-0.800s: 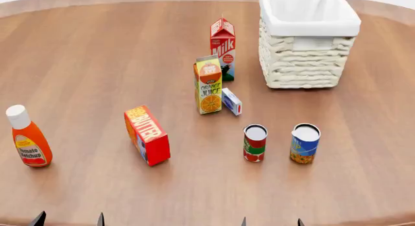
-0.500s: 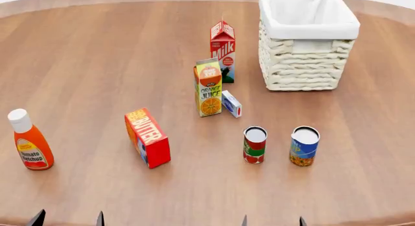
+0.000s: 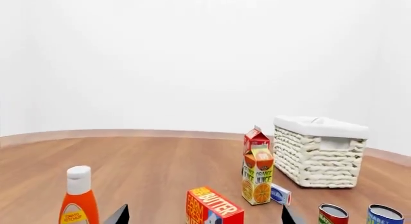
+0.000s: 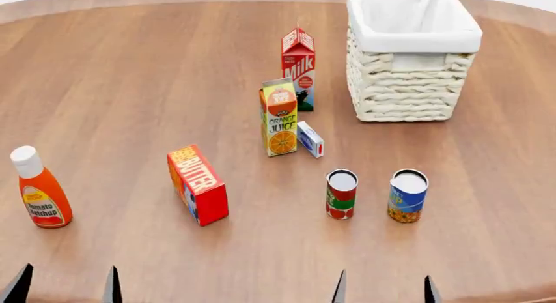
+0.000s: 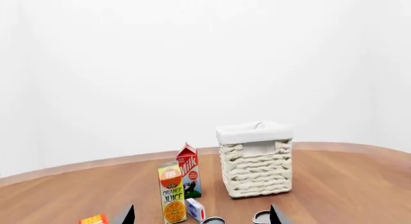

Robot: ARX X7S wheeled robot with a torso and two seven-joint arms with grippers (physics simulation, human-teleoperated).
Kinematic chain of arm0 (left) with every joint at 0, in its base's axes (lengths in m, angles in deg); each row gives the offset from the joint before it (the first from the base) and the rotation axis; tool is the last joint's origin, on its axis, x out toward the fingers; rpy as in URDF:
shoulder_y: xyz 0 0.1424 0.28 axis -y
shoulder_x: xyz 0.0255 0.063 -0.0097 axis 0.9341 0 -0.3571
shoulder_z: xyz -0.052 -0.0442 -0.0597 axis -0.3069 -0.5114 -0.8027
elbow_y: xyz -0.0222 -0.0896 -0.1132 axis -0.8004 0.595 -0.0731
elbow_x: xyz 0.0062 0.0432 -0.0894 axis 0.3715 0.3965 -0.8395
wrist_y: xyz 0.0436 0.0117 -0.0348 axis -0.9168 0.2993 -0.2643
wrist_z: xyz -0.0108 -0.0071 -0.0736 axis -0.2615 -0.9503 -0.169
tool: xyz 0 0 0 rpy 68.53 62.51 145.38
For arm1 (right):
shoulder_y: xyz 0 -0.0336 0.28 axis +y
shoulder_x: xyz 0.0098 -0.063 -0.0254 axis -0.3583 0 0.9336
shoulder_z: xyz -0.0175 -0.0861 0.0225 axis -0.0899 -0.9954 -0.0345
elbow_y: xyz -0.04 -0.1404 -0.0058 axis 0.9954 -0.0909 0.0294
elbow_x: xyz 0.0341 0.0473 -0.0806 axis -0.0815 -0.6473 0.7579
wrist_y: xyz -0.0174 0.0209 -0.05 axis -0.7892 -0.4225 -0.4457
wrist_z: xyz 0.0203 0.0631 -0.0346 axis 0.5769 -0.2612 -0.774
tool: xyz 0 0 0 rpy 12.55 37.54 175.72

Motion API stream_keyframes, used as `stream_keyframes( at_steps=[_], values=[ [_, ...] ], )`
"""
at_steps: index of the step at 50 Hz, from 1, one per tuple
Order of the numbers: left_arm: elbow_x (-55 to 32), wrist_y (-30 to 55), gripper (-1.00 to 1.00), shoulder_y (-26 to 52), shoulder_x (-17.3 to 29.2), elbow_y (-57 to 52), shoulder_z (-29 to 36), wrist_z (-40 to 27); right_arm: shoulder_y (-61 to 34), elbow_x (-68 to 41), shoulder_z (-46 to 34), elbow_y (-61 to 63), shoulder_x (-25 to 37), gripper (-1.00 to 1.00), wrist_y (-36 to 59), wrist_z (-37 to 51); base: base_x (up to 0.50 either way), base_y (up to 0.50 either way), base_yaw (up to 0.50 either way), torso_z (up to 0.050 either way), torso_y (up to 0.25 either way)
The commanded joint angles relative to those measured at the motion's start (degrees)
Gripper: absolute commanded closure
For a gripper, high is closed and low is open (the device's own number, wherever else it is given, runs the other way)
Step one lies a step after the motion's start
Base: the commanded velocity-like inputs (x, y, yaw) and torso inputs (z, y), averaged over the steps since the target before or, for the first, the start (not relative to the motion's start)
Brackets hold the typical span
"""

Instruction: Pick up the alphabet soup, and put it in the basket.

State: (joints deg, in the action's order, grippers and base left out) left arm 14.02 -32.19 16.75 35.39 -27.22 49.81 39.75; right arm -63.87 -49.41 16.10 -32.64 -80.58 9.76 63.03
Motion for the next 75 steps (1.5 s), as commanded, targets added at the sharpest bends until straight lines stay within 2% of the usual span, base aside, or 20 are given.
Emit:
stream_keyframes(
  at_steps=[1, 44, 75],
  values=[
    [-1.58, -3.62, -1.00, -1.25, 1.01, -1.85, 0.52, -0.33, 0.99, -2.00, -0.26, 0.96, 0.79, -1.00, -4.37, 0.81, 0.00, 0.00, 0.00, 0.000, 0.000],
    [-6.25, -8.93, -1.00, -2.10, 3.21, -3.19, 1.68, -2.57, -0.17, -2.90, -2.33, -0.90, 2.86, -1.00, -5.29, 5.68, 0.00, 0.00, 0.00, 0.000, 0.000],
    [-6.83, -9.76, -1.00, -2.73, 4.58, -4.20, 3.16, -3.95, 0.02, -4.72, -4.01, -0.47, 4.53, -1.00, -6.00, 6.70, -0.03, -0.19, 0.00, 0.000, 0.000]
  ],
)
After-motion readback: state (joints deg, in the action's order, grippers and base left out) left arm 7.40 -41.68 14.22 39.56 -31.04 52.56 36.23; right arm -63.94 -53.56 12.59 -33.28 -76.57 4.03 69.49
